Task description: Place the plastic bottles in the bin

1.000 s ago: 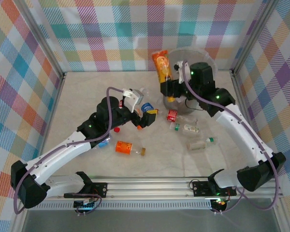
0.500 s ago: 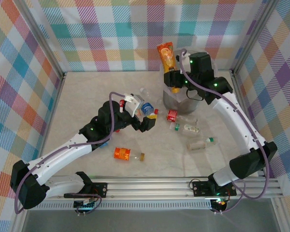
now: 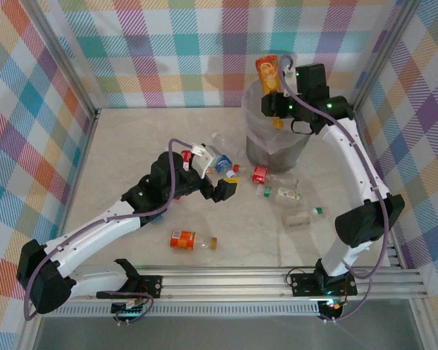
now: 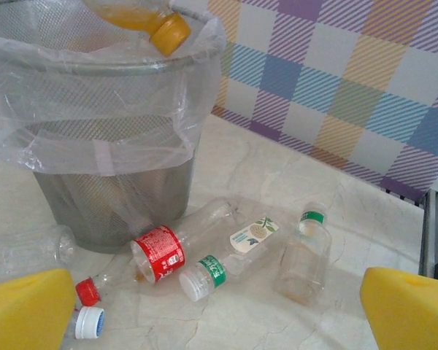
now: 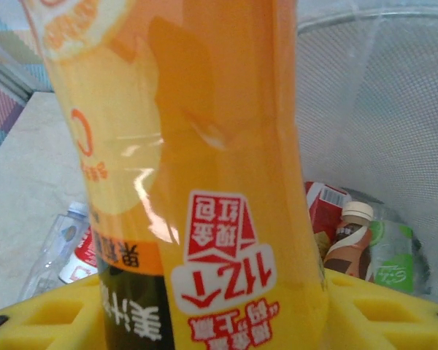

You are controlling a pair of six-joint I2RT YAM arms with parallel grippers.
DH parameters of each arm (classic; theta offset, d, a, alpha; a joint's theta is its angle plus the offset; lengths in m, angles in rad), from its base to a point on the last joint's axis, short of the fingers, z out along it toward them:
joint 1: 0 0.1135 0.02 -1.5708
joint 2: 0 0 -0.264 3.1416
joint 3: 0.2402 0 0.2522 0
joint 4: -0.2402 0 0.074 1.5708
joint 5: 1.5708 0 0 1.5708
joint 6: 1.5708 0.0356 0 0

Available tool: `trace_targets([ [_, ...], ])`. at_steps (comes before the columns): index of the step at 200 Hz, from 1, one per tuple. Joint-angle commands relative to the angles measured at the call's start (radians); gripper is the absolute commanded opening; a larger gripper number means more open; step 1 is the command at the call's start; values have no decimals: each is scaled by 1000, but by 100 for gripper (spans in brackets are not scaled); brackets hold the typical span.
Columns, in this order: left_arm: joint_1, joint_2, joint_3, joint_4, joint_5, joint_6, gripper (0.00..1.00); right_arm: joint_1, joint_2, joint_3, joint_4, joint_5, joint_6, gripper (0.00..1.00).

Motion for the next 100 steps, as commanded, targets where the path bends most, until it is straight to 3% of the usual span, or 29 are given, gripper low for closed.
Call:
trace_targets([
  [1, -10, -14, 19, -30, 24, 37, 100, -27, 43, 69, -65, -23, -2, 57],
  [56, -12, 2, 45, -88, 58, 90, 100, -82, 192, 236, -213, -15, 17, 60],
  [100, -11, 1, 48, -100, 56, 103, 100, -85, 237, 273, -275, 43, 26, 64],
])
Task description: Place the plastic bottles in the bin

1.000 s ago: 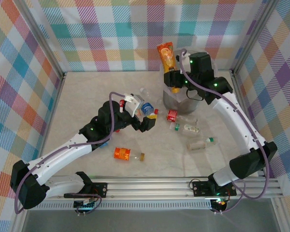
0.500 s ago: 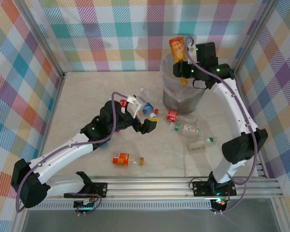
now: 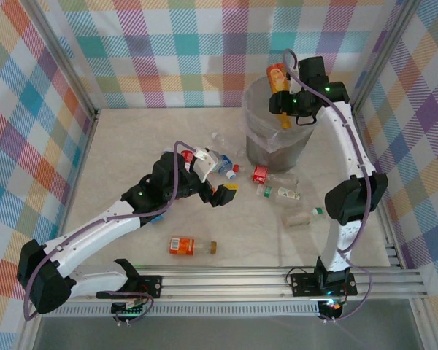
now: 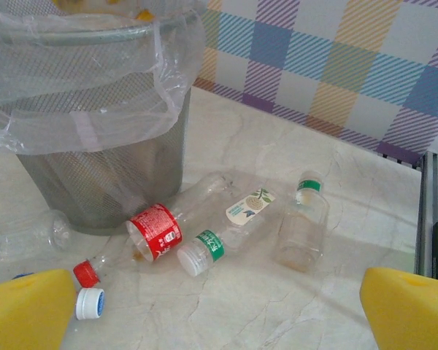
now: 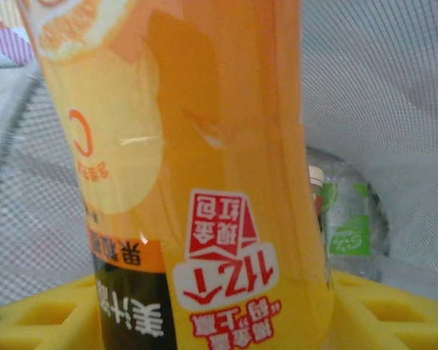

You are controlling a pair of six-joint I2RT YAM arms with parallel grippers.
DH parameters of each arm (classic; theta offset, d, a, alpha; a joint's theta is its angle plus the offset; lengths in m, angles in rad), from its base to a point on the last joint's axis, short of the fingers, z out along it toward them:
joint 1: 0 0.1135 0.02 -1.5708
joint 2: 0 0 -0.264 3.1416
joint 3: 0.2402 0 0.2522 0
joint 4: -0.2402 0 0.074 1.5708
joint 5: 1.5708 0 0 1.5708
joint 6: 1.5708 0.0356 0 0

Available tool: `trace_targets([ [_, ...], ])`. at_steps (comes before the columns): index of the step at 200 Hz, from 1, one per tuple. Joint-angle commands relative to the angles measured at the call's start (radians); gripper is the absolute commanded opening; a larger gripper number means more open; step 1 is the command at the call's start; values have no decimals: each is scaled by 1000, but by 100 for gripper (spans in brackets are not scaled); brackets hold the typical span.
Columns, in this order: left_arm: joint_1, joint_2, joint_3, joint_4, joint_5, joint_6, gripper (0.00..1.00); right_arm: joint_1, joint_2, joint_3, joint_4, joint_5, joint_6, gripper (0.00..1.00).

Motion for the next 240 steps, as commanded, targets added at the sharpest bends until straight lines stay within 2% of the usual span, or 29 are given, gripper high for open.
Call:
trace_targets([
  [1, -10, 0, 41, -20, 21, 27, 100, -4, 10, 44, -64, 32, 13, 65],
  [48, -11, 5, 43, -24, 15, 29, 100, -4, -5, 49, -61, 40, 8, 82],
  [83, -11, 1, 42, -19, -3, 26, 100, -4, -29, 83, -83, 35, -11, 83],
  [99, -9, -3, 46, -26, -5, 28, 100, -4, -70, 48, -60, 17, -30, 83],
  [132, -8, -16, 77, -86, 1, 68, 100, 8, -194, -80, 11, -43, -61, 81],
  [172, -7, -42, 194, -347, -3, 108, 100, 94, -352, -279, 68, -90, -92, 81],
  [220, -8, -180, 149, -541, 29, 6, 100, 226, -541, -608, 161, -201, -105, 81],
  [240, -8, -279, 132, -629, -4, -20, 100, 277, -603, -740, 204, -265, -111, 81],
])
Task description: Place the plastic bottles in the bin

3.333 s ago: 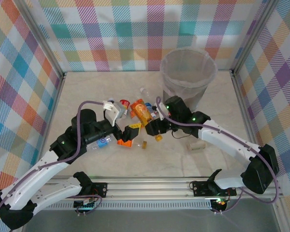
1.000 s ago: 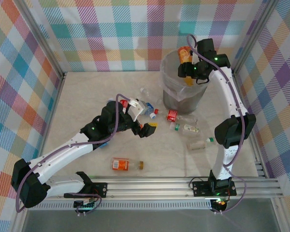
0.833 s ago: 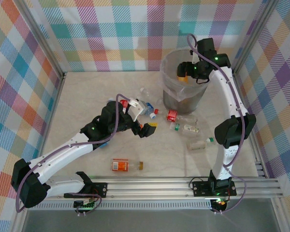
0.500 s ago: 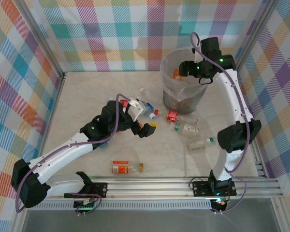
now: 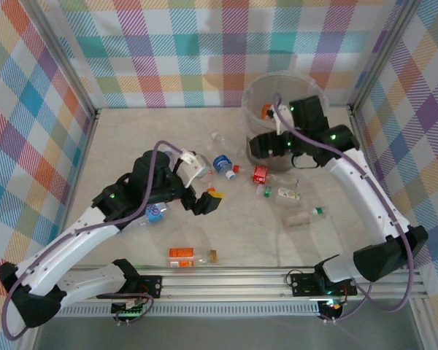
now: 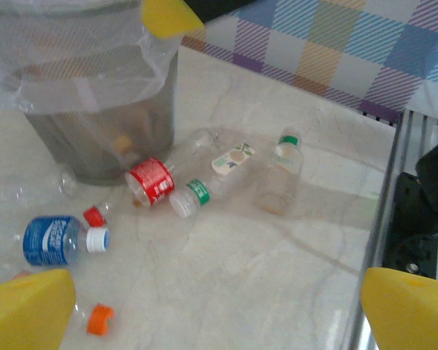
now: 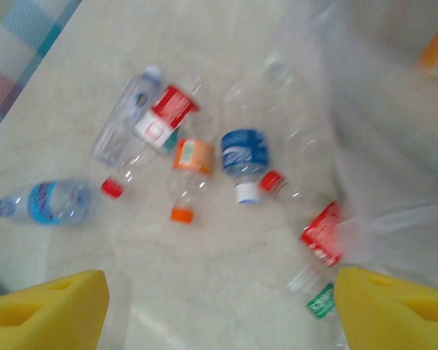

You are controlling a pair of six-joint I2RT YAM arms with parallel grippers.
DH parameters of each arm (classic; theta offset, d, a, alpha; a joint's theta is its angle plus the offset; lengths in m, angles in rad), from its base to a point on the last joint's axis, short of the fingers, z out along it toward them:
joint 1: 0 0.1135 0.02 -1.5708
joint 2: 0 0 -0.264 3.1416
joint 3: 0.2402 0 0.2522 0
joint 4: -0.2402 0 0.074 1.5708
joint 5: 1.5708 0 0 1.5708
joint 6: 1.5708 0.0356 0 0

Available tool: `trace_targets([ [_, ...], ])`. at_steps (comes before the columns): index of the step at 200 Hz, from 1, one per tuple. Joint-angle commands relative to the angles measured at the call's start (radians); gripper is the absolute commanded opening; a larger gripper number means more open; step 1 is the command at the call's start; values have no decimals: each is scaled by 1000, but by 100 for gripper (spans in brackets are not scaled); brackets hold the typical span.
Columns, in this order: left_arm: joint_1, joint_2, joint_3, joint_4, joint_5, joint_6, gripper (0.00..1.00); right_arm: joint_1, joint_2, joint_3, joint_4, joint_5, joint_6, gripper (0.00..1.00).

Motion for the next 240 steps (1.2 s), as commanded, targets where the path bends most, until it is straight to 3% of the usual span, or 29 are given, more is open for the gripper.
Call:
trace_targets([
  [1, -7, -112, -22, -164, -6, -52, 100, 47, -62, -126, 75, -108, -30, 81],
  [34, -8, -244, 21, -350, -8, -41, 100, 130, -116, -302, 153, -184, -25, 82],
  [68, -10, -209, 50, -543, 7, -144, 100, 224, -106, -401, 212, -197, 7, 85],
  [89, -18, -165, 2, -532, 51, -266, 100, 261, -83, -432, 235, -170, 24, 85],
  [106, -27, -124, -15, -513, 111, -289, 100, 265, -81, -452, 264, -162, 48, 85],
  [178, -44, -105, -85, -457, 7, -398, 100, 265, -94, -501, 268, -58, 120, 84],
  [208, -62, -85, -100, -469, -32, -434, 100, 268, -123, -552, 292, -138, 124, 85],
  [240, -63, -180, -115, -444, -54, -431, 100, 296, -141, -608, 334, -169, 120, 86],
])
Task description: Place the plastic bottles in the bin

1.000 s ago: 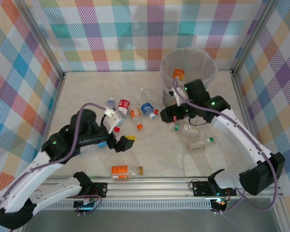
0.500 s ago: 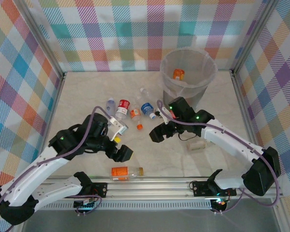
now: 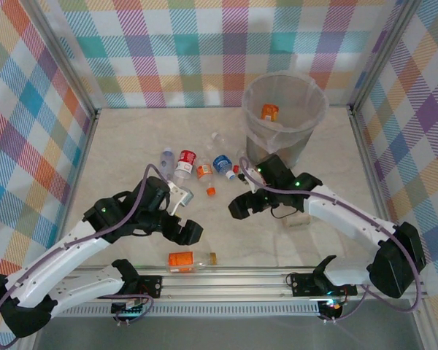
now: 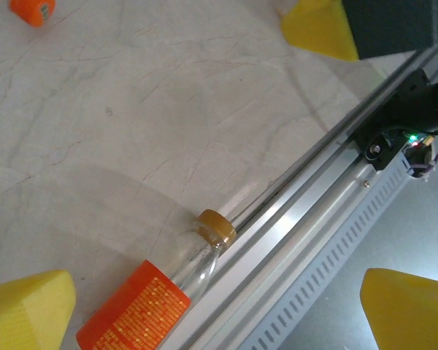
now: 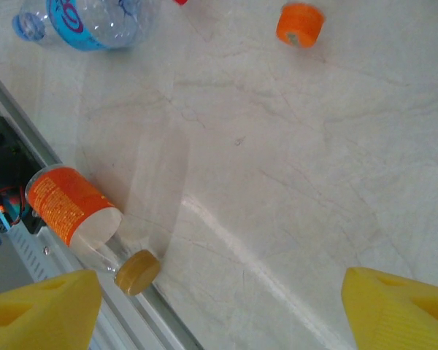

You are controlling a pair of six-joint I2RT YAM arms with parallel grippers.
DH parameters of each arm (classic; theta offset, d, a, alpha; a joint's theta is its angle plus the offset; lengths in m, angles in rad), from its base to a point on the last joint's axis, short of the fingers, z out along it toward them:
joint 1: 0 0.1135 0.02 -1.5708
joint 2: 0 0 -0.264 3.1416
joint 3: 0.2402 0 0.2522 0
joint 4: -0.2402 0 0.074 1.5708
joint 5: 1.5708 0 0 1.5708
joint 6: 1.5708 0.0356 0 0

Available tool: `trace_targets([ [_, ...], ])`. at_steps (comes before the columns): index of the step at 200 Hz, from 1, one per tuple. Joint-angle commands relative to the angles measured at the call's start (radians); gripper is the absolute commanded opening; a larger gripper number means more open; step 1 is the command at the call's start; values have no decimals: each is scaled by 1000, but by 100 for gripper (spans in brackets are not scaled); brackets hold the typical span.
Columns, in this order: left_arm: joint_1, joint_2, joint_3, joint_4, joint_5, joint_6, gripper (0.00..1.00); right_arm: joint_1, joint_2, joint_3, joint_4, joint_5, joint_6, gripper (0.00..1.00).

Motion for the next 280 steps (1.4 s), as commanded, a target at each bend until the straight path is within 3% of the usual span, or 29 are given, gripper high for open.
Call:
trace_targets([
  [1, -17, -80, -10, 20, -24, -22, 100, 23, -23, -29, 53, -54, 6, 86],
  [22, -16, -114, -1, -3, -34, -36, 100, 47, -2, -38, 60, -35, 4, 86],
  [78, -35, -29, -20, -94, -79, -88, 100, 52, -22, -69, 98, -12, 37, 86],
  [154, -224, 186, -36, -68, -201, -129, 100, 18, -148, -132, 91, 29, 129, 91],
  [212, -367, 349, -37, -5, -241, -88, 99, -90, -285, -209, 78, -65, 193, 92],
  [280, -394, 502, -34, 12, -251, -46, 93, -112, -411, -187, -180, -164, 200, 95],
])
